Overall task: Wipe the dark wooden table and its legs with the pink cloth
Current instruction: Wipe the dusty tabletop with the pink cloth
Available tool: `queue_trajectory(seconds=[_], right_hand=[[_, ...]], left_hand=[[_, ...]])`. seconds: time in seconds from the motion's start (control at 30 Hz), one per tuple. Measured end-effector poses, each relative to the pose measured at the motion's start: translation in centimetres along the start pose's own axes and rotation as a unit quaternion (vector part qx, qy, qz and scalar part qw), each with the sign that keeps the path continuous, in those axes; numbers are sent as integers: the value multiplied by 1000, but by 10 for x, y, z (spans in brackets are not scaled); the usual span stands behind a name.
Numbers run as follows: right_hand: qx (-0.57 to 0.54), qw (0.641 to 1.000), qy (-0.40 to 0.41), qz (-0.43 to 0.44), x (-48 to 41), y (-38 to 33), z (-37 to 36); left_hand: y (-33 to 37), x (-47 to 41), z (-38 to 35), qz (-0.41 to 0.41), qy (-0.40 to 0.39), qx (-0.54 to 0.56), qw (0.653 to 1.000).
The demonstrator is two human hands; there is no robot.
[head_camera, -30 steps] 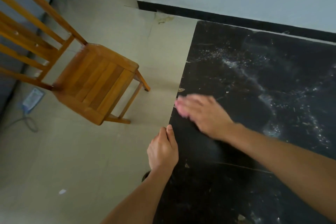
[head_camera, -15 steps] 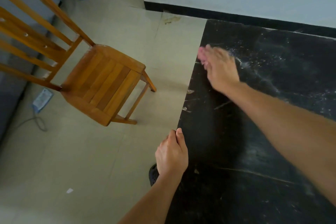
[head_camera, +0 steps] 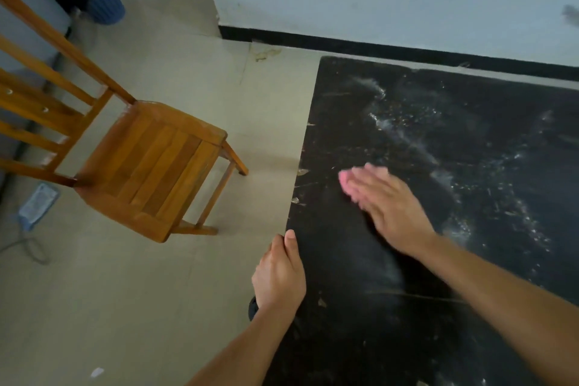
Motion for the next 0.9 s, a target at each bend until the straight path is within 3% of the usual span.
queue_trajectory(seconds=[0.1, 0.17, 0.2, 0.27, 0.37, 0.47, 0.53, 0.63, 0.7, 0.8, 0.9], right_hand=[[2, 969, 33, -246, -47, 116, 40], [-14, 949, 29, -315, -55, 140, 65], [-4, 949, 43, -312, -52, 127, 78], [8, 974, 81, -212, -38, 73, 86], [25, 999, 9, -36, -2, 2, 35], [43, 999, -11, 24, -7, 9, -1], [26, 997, 14, -74, -47, 55, 7], [10, 959, 23, -284, -101, 145, 51], [12, 946, 66, -318, -110, 158, 84], [1, 979, 82, -187, -91, 94, 80], [32, 999, -21, -1, -50, 22, 14]], left_hand=[[22, -15, 4, -8, 13, -17, 1000], [50, -33, 11, -22, 40, -5, 999], [63, -45, 11, -22, 46, 6, 999], [85, -67, 6, -12, 39, 14, 999], [97, -81, 1, -12, 73, -13, 997], [97, -83, 0, -20, 94, -38, 995], [97, -86, -3, -15, 88, -53, 995], [100, -85, -3, -19, 94, -69, 993], [101, -83, -1, -31, 98, -75, 992], [99, -86, -2, -19, 94, -83, 992], [98, -84, -5, -2, 83, -69, 994]])
Point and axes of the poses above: each hand's wrist, its own x-axis away from the middle knuckle, its own z-axis out of the back of the hand, y = z × x, the point moved 8 cm from there along -x, towards the middle knuckle, and after that the axes turned 10 degrees about x, right-handed, at the moved point
